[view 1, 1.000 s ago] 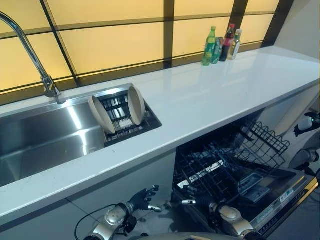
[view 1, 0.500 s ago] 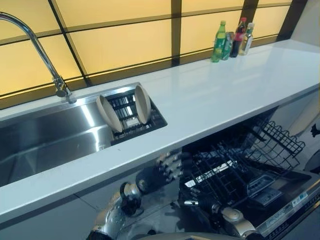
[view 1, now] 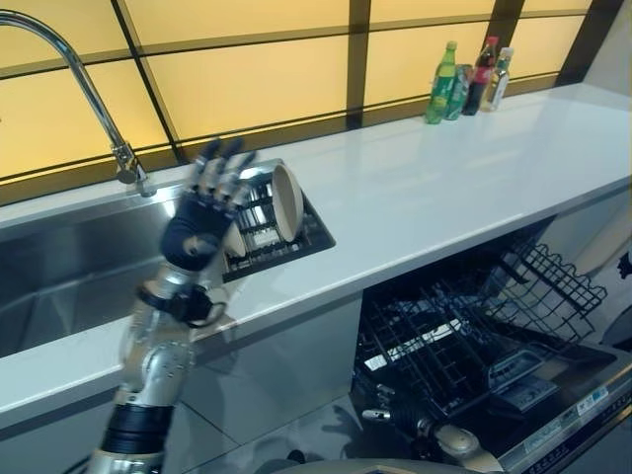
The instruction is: Pick up plates and place into dishwasher.
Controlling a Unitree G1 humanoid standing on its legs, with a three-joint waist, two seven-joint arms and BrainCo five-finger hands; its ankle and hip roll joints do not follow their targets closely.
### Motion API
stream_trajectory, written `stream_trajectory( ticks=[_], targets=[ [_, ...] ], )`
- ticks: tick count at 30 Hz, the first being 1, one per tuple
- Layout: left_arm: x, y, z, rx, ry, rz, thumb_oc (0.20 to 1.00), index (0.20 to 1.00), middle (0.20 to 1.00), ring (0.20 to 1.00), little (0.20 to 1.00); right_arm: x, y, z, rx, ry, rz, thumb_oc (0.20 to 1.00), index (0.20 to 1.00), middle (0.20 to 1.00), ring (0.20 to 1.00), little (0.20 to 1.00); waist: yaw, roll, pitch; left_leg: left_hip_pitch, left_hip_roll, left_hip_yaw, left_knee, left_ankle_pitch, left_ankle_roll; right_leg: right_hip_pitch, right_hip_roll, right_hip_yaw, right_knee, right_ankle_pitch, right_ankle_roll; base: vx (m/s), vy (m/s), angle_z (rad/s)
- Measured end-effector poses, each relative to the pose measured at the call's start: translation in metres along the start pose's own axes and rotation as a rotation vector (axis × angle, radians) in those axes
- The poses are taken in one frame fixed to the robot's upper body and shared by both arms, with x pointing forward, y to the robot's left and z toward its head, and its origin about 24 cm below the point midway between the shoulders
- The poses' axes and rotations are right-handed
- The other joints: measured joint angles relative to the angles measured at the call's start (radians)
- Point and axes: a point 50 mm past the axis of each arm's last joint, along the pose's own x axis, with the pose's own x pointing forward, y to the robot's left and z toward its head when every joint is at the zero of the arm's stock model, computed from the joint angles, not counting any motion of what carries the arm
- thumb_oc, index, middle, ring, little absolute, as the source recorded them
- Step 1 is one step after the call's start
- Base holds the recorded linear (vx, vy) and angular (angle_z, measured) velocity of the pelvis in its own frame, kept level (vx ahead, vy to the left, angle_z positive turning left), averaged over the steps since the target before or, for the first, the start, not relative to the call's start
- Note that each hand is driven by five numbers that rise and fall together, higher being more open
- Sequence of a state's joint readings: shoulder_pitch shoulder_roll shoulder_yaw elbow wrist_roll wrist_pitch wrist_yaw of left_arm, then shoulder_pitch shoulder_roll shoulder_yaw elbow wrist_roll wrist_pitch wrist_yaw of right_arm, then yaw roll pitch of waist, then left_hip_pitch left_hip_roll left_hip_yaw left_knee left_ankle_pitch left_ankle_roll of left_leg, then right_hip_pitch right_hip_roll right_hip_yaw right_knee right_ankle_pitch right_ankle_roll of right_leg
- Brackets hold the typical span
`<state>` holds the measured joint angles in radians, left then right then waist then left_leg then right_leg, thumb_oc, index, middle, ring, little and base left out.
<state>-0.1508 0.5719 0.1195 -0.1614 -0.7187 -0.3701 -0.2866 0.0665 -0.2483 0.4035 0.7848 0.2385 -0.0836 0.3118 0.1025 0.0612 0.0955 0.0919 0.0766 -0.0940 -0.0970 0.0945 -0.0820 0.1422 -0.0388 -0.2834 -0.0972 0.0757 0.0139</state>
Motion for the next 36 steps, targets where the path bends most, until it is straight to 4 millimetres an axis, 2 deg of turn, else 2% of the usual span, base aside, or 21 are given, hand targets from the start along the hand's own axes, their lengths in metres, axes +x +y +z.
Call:
stream_trajectory(
  ticks=[3,8,11,14,19,25,30,36],
  targets=[
    [0.017,0.032,0.020,0.332,-0.026,0.145,1.000,1.000,1.000,1.000,1.000,0.000,0.000,0.001,-0.002,-0.002,0.001,1.000,1.000,1.000,1.000,1.000,0.002,-0.002,-0.002,0.000,-0.002,-0.002,0.000,0.000,0.000,0.002,-0.002,0.000,0.000,-0.001,0.001,0.04,0.051,0.05],
    [0.031,0.076,0.040,0.992,0.065,0.204,1.000,1.000,1.000,1.000,1.000,-0.003,-0.005,0.000,-0.013,0.005,0.002,1.000,1.000,1.000,1.000,1.000,-0.007,0.005,-0.005,0.000,-0.001,0.003,0.000,0.000,0.000,0.000,-0.002,0.004,0.000,-0.001,0.001,0.02,0.042,-0.02],
    [0.036,0.096,0.044,1.303,0.145,0.166,1.000,1.000,1.000,1.000,1.000,-0.009,-0.014,-0.001,-0.033,0.015,-0.002,1.000,1.000,1.000,1.000,1.000,-0.007,0.007,-0.006,0.000,-0.001,0.007,0.000,0.000,0.000,-0.001,-0.002,0.005,0.000,-0.001,0.001,0.02,0.037,-0.01],
    [0.036,0.103,0.038,1.531,0.238,0.026,1.000,1.000,1.000,1.000,1.000,-0.012,-0.019,-0.003,-0.045,0.025,-0.003,1.000,1.000,1.000,1.000,1.000,-0.009,0.006,-0.007,0.001,-0.002,0.009,0.000,0.000,-0.001,-0.001,-0.003,0.007,0.000,0.000,0.001,0.01,0.044,-0.01],
    [0.033,0.103,0.017,1.702,0.347,-0.171,1.000,1.000,1.000,1.000,1.000,-0.015,-0.021,-0.005,-0.048,0.033,0.006,1.000,1.000,1.000,1.000,1.000,-0.018,0.005,-0.008,0.001,-0.003,0.013,0.000,0.000,-0.001,-0.003,-0.004,0.013,0.001,0.002,0.002,0.00,0.058,-0.03],
    [0.023,0.107,-0.008,1.874,0.513,-0.487,1.000,1.000,1.000,1.000,1.000,-0.016,-0.023,-0.005,-0.053,0.038,0.011,1.000,1.000,1.000,1.000,1.000,-0.043,0.006,-0.007,0.001,-0.003,0.030,0.000,0.000,-0.001,-0.010,-0.005,0.027,0.001,0.007,0.003,-0.02,0.061,-0.07],
    [0.017,0.113,-0.015,1.928,0.557,-0.555,1.000,1.000,1.000,1.000,1.000,-0.019,-0.029,-0.006,-0.066,0.047,0.003,1.000,1.000,1.000,1.000,1.000,-0.064,0.007,-0.006,-0.003,-0.003,0.037,0.000,0.001,-0.002,-0.018,-0.005,0.031,0.001,0.008,0.004,-0.03,0.042,-0.04],
    [0.018,0.114,-0.015,2.040,0.466,-0.594,1.000,1.000,1.000,1.000,1.000,-0.022,-0.033,-0.008,-0.068,0.059,-0.007,1.000,1.000,1.000,1.000,1.000,-0.073,0.009,-0.004,-0.014,-0.004,0.039,0.000,0.004,-0.006,-0.031,-0.006,0.034,0.001,0.010,0.003,-0.02,0.043,-0.01]
  ],
)
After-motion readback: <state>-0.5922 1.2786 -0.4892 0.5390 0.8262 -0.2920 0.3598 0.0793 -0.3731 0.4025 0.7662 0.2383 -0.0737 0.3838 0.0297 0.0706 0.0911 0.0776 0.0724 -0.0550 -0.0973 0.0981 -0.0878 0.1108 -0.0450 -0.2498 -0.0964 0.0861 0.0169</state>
